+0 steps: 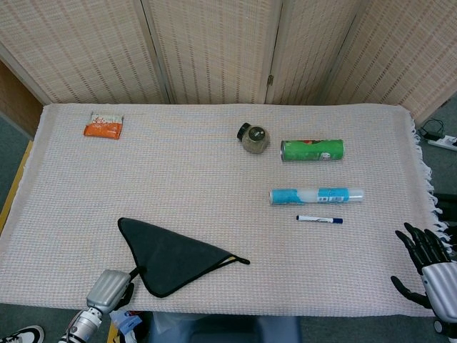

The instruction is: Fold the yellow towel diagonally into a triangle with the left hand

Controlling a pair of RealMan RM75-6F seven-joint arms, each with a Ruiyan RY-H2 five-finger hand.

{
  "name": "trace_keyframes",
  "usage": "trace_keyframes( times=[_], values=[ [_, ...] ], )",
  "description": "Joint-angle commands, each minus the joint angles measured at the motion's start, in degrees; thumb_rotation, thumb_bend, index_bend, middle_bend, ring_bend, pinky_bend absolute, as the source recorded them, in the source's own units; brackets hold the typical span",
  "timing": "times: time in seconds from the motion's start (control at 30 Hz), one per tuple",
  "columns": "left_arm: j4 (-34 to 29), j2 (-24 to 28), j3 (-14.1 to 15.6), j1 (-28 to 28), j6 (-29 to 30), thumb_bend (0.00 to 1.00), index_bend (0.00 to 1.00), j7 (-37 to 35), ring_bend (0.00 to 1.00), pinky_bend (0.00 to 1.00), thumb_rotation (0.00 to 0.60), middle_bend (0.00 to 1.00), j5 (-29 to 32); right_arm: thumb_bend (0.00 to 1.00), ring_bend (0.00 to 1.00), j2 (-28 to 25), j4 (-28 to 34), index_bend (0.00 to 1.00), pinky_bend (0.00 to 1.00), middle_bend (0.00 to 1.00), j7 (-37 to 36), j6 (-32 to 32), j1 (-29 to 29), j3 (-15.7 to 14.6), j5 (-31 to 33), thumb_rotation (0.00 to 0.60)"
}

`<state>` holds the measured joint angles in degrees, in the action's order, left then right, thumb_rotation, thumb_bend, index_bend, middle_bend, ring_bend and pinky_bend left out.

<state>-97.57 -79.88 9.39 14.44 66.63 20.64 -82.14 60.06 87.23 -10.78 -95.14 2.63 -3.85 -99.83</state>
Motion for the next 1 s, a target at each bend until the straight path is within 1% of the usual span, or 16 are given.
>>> trace_keyframes(
  times=[0.03,0.13,0.23,0.33,0.37,0.43,0.47,0.53,0.57,0.6,0.63,0.67,0.73,0.8,0.9,1.0],
  values=[
    [-0.3,0.2,0.3,-0.6,2.4,0.81,0.28,-2.7,1.0,1.0,0.6,1.0,-3.7,0.34,0.0,0.0,0.0,0.0,0.0,0.0,0.0,0.0,0.0,-0.1,-0.1,0.6],
    [0.3,0.0,-0.4,-0.5,3.2,0.81,0.27,-4.4,1.0,1.0,0.6,1.0,-5.0,0.34,0.0,0.0,0.0,0.0,0.0,0.0,0.0,0.1,0.0,-0.2,-0.3,0.6],
    [1.7,-0.3,-2.1,-0.1,3.3,0.81,0.25,-6.1,1.0,1.0,0.6,1.0,-4.2,0.33,0.0,0.0,0.0,0.0,0.0,0.0,0.1,0.1,0.0,-0.2,-0.3,0.6],
    [5.0,-0.5,-5.5,0.3,5.3,0.81,0.23,-7.4,1.0,1.0,0.6,1.0,-3.5,0.34,0.0,0.1,-0.1,0.0,0.0,0.0,0.1,0.1,0.0,-0.1,-0.1,0.6],
    [5.8,-0.3,-6.7,0.4,6.4,0.79,0.21,-7.8,1.0,1.0,0.6,1.0,-3.2,0.34,0.0,0.1,-0.1,0.0,0.0,0.0,0.1,0.1,0.0,-0.1,0.0,0.6],
    [7.6,0.2,-9.5,0.2,10.3,0.72,0.19,-9.4,1.0,1.0,0.6,1.0,-3.9,0.33,0.0,0.1,-0.2,0.0,0.0,0.0,0.1,0.1,0.0,0.1,0.1,0.6],
    [8.8,0.7,-11.0,0.0,12.9,0.67,0.18,-10.8,0.98,1.0,0.6,0.99,-4.5,0.34,0.0,0.1,-0.3,0.0,0.0,0.0,0.2,0.0,0.0,0.1,0.2,0.6],
    [9.0,2.6,-12.6,-0.5,14.7,0.59,0.15,-11.7,0.82,0.89,0.6,0.84,-3.7,0.34,0.0,0.2,-0.3,0.0,0.0,0.0,0.4,0.1,-0.1,0.3,0.3,0.6],
    [8.0,4.3,-13.3,-1.0,15.2,0.54,0.13,-11.7,0.67,0.75,0.6,0.7,-2.5,0.34,0.0,0.3,-0.3,0.0,0.0,0.0,0.5,0.1,-0.2,0.3,0.4,0.6],
    [6.9,5.6,-13.8,-1.4,15.5,0.49,0.11,-11.5,0.5,0.55,0.6,0.54,-1.4,0.33,0.0,0.3,-0.2,0.0,0.0,0.0,0.7,0.2,-0.2,0.4,0.5,0.6],
    [5.3,7.2,-14.2,-2.1,16.0,0.47,0.1,-11.4,0.41,0.46,0.6,0.46,-0.2,0.33,0.0,0.4,-0.1,0.0,0.0,0.0,1.0,0.3,-0.3,0.6,0.6,0.6],
    [4.3,8.3,-14.4,-2.7,16.5,0.45,0.09,-11.4,0.29,0.33,0.6,0.35,0.4,0.34,0.0,0.5,0.0,0.0,0.0,0.0,1.3,0.4,-0.4,0.7,0.7,0.6],
    [2.8,10.0,-14.4,-4.2,18.4,0.44,0.09,-11.5,0.19,0.19,0.6,0.25,1.1,0.34,0.0,0.6,0.3,0.0,0.0,0.0,2.0,0.8,-0.7,1.2,1.1,0.6],
    [3.0,10.4,-14.1,-5.7,20.6,0.44,0.09,-12.4,0.12,0.11,0.6,0.19,0.8,0.34,0.0,0.7,0.6,0.0,0.0,0.0,2.6,1.1,-1.0,1.6,1.6,0.6],
    [5.3,9.7,-13.0,-7.7,22.6,0.44,0.09,-14.7,0.11,0.08,0.6,0.19,0.0,0.34,0.0,0.9,0.9,0.0,0.0,0.0,3.6,1.5,-1.3,2.3,2.7,0.6],
    [4.0,11.2,-11.6,-7.8,19.0,0.42,0.08,-12.3,0.07,0.04,0.6,0.16,2.1,0.34,0.0,0.9,1.5,0.0,0.0,0.0,4.4,1.7,-1.5,3.0,3.5,0.6]
  ],
)
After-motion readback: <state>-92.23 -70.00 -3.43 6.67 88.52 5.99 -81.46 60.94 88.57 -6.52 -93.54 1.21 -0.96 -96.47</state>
